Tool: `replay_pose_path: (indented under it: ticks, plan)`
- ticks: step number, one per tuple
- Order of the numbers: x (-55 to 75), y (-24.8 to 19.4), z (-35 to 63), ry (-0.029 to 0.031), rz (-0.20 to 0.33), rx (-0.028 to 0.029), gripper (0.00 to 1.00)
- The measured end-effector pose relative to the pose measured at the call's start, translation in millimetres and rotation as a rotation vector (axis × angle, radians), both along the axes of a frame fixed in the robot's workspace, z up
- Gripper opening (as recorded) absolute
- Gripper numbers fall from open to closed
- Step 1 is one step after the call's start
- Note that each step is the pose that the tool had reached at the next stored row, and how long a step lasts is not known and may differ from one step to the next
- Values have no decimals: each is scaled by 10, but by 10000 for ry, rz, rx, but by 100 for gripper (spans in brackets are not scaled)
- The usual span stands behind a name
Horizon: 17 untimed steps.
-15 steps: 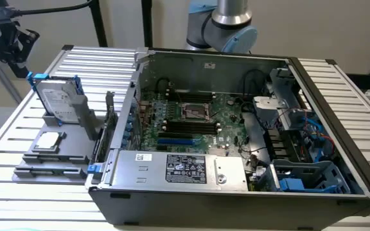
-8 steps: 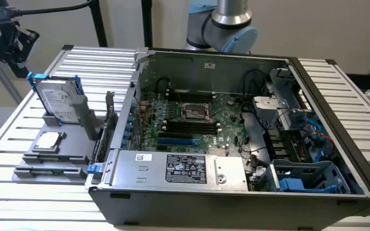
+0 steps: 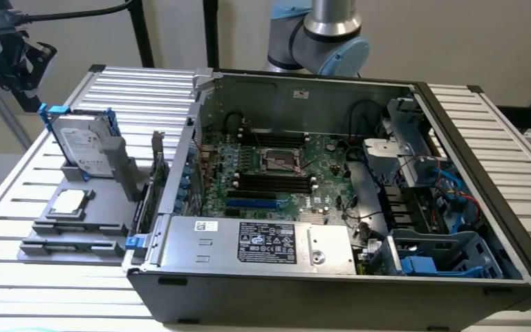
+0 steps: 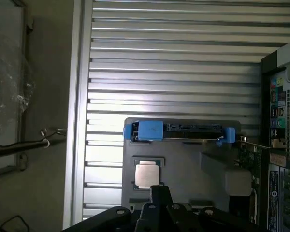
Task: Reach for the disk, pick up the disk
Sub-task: 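Reach for the disk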
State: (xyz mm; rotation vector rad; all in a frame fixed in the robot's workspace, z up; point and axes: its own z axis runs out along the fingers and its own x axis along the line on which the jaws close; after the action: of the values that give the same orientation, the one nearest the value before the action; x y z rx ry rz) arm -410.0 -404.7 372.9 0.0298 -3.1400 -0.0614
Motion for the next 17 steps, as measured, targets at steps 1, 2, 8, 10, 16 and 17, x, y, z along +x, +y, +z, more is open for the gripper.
replay_pose_path:
  ticks: [1,2,8,10,16,17]
  plan:
    - [1,31,1,1,0,-1,11]
    - [1,64,0,0,-1,-2,11]
    - [1,268,0,0,-2,-16,11]
    - [1,337,0,-1,0,-32,11]
    - [-26,500,-1,-1,-1,-135,11]
    - [-30,517,-2,-3,-1,-143,11]
